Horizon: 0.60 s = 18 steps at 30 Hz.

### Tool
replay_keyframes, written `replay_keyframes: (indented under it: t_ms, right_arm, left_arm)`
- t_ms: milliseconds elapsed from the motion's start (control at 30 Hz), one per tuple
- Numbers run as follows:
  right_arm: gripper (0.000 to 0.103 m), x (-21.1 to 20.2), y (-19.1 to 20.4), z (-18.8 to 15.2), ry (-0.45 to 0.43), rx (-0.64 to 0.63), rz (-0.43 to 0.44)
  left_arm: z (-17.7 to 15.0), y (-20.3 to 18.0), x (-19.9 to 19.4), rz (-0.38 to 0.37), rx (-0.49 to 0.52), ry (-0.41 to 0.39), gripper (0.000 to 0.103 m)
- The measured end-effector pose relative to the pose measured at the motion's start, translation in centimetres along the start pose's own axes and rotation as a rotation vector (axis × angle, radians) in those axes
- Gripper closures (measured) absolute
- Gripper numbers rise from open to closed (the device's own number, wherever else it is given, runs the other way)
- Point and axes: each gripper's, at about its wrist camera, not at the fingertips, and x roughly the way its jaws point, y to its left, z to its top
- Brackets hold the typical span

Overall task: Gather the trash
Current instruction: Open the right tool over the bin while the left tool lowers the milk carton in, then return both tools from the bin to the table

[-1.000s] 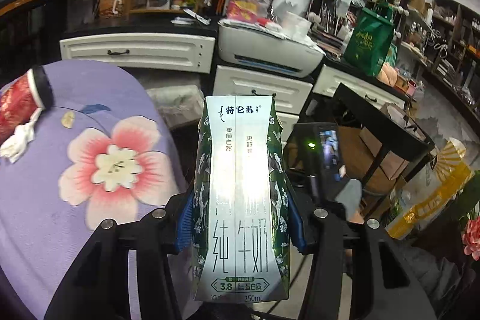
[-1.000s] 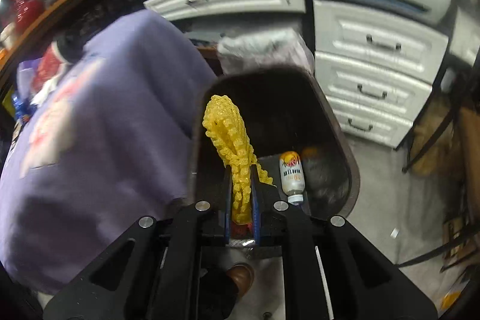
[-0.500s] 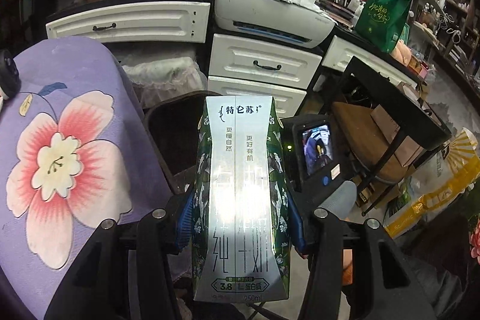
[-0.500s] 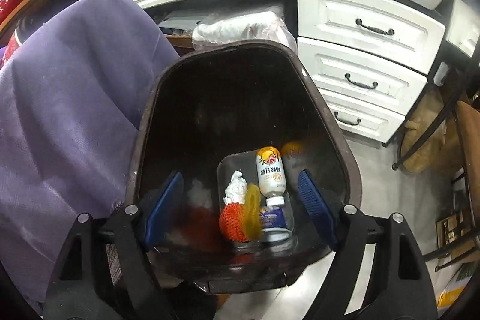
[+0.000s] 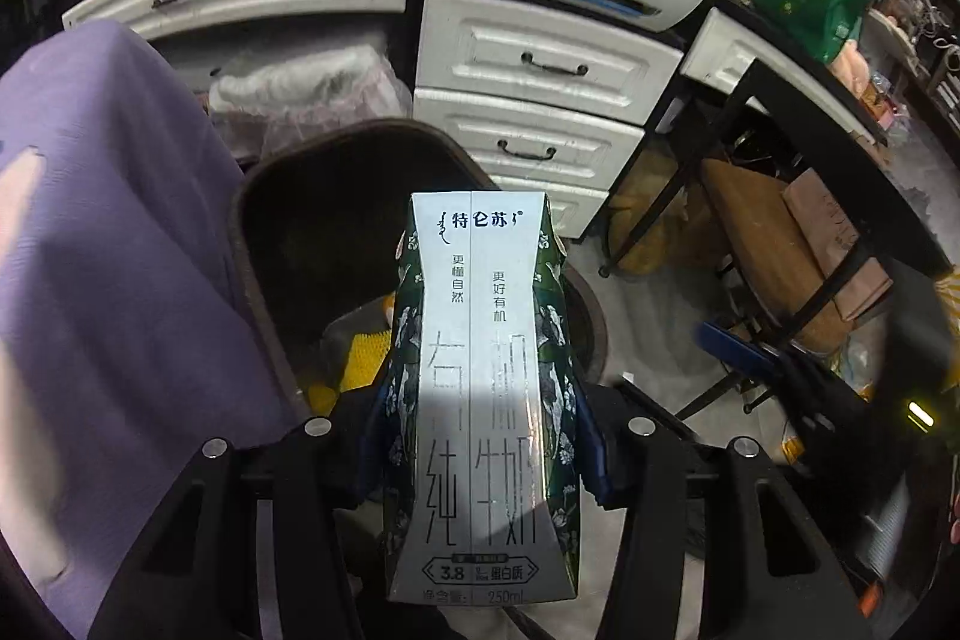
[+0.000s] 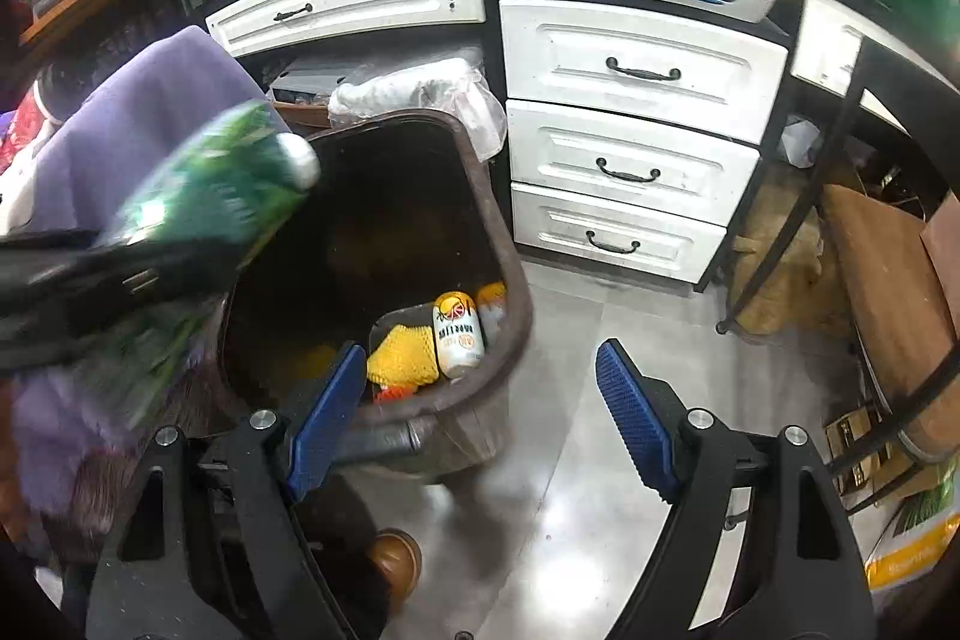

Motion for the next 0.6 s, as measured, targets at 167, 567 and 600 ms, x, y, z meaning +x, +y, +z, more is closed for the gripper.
replay_keyframes:
  t_ms: [167,567,600]
  right_arm:
    - [0.024,-1.7,-1.4,-1.3,-0.009,0.022,-0.022]
    - [0.024,-4.2,-2.8,-2.3,-0.046,0.076,0.005]
    - [0.024,-4.3,-2.8,-2.3,-0.052,0.08,0.007]
  left_arm:
    - [0.4,0.2,3.2,0.048,-0.001,0.046,0.053]
    - [1.4,-0.1,6.2,0.12,0.012,0.085,0.034]
    - [1.4,-0.2,5.9,0.107,0.014,0.084,0.034]
